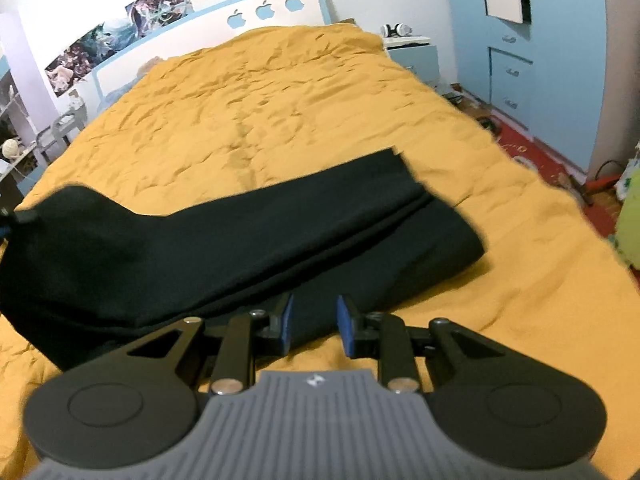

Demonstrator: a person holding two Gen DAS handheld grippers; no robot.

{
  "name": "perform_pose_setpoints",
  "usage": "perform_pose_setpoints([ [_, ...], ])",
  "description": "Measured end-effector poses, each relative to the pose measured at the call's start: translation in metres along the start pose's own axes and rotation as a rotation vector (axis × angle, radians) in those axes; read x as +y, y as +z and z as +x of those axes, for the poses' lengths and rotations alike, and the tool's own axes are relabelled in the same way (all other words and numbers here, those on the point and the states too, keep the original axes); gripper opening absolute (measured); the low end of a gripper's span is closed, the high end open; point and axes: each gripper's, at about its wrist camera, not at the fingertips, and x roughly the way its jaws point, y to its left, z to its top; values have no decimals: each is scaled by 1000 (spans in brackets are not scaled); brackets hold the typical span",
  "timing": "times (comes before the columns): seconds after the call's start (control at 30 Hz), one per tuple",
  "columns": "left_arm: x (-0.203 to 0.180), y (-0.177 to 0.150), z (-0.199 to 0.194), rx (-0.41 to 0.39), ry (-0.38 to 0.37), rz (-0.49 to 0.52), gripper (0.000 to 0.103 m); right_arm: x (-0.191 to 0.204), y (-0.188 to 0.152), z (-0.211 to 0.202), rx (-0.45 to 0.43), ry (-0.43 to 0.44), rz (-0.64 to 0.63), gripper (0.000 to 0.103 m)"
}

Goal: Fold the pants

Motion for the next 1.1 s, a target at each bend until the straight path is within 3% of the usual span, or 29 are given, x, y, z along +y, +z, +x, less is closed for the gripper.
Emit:
perform_pose_setpoints([
  [0.27,-100,-4,42,80,-56,-13,7,-35,33,-26,-25,-1,-24,20],
  [0.47,-156,-31,90,137,-17,30,7,-63,58,-32,-37,-6,-32,18],
  [0.63,-174,-64,137,212,47,72,7,-80,69,-27,-25,-38,-62,18],
  [0.83,-176,-94,181,327,69,108,7,-94,62,-7,16,-51,-52,19],
  [0.97,-166,-105,198,404,56,84,9,-100,57,2,34,-33,-39,19],
  [1.1,-155,-106,200,448,16,77,18,-100,55,5,42,0,-43,19],
])
